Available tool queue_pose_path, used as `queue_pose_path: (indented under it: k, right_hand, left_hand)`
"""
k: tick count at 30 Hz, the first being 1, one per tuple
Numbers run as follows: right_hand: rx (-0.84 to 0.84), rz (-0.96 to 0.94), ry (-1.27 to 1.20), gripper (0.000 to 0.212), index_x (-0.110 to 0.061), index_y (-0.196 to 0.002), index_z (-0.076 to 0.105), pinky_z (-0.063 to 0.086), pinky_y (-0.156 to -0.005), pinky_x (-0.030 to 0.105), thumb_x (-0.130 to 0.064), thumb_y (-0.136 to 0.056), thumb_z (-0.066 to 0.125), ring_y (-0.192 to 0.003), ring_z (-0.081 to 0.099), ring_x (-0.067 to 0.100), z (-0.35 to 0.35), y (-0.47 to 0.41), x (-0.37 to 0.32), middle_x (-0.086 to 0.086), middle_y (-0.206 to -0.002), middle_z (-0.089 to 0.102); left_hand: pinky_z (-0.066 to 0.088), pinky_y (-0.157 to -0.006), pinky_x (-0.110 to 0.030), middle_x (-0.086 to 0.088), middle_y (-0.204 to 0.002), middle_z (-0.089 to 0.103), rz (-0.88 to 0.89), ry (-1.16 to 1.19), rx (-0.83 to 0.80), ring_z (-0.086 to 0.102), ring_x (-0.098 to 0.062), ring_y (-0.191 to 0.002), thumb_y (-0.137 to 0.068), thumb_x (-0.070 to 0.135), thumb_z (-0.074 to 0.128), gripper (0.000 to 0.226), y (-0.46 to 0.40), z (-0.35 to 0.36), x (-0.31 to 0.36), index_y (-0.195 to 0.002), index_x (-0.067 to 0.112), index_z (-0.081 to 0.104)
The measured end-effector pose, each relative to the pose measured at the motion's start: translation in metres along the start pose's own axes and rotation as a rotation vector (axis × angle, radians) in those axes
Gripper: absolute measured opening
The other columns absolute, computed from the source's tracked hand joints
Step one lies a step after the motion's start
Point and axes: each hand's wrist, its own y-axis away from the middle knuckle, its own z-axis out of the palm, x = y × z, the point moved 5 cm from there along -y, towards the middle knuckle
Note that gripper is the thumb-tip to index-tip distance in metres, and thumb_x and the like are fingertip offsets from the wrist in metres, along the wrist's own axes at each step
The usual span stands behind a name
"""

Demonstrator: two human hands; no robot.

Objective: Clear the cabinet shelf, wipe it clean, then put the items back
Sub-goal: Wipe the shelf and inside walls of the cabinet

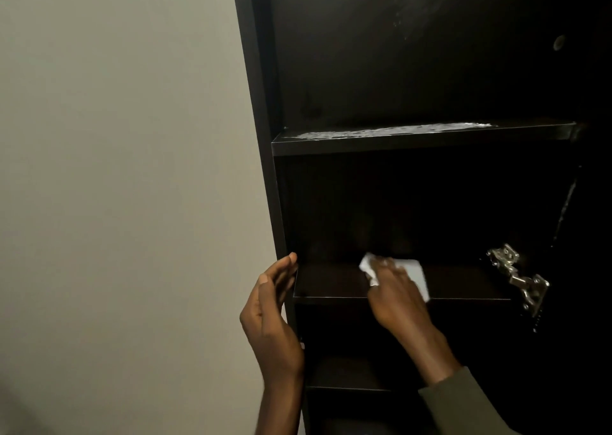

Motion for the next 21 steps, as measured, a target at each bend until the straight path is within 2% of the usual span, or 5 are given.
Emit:
queue_pose_path:
  k: [3,7,16,19,21]
  right_hand:
    - [-0.100,-0.193,-0.002,0.051,-0.019,-0.140,0.048,0.036,-0.107,0.029,-0.002,-0.093,0.045,-0.131,0.045,0.020,0.031,0.000,-0.043,0.004,-0.143,0.050]
    - [-0.180,-0.288,-0.053,0.040,-0.026,-0.120,0.060,0.053,-0.088,0.035,-0.001,-0.091,0.049,-0.108,0.062,0.020,0.050,-0.007,-0.078,0.002,-0.122,0.064]
    - [-0.251,-0.357,0.005,0.054,-0.025,-0.141,0.047,0.040,-0.100,0.028,0.001,-0.094,0.042,-0.126,0.049,0.021,0.041,0.016,-0.082,0.003,-0.138,0.054]
    - [-0.394,-0.288,-0.222,0.043,-0.032,-0.123,0.062,0.048,-0.098,0.028,-0.004,-0.095,0.043,-0.112,0.059,0.012,0.027,0.034,-0.077,-0.004,-0.121,0.063]
    - [-0.569,-0.128,-0.682,0.030,-0.021,-0.113,0.071,0.054,-0.092,0.027,-0.006,-0.099,0.049,-0.100,0.068,0.007,0.010,0.045,-0.074,-0.003,-0.109,0.072]
  left_hand:
    - [0.053,-0.087,-0.018,0.003,-0.109,0.074,-0.015,0.010,-0.012,0.068,-0.013,-0.107,-0.100,0.025,0.031,0.042,0.001,0.001,-0.002,-0.113,0.012,0.069]
    - [0.053,-0.086,-0.017,0.002,-0.109,0.073,-0.026,-0.015,-0.018,0.068,-0.012,-0.106,-0.099,0.030,0.031,0.044,-0.002,0.003,-0.006,-0.114,0.011,0.068]
    - [0.054,-0.093,-0.028,0.004,-0.109,0.074,-0.031,-0.033,0.017,0.068,-0.012,-0.105,-0.102,0.029,0.032,0.042,-0.008,0.005,-0.002,-0.113,0.013,0.069]
    - [0.053,-0.096,-0.038,0.002,-0.109,0.073,-0.045,-0.018,0.039,0.068,-0.013,-0.105,-0.106,0.021,0.027,0.043,-0.009,0.008,0.003,-0.112,0.011,0.068]
    - [0.053,-0.098,-0.042,-0.002,-0.109,0.074,-0.047,0.011,0.073,0.069,-0.015,-0.105,-0.106,0.019,0.026,0.043,-0.012,0.007,0.008,-0.109,0.009,0.068]
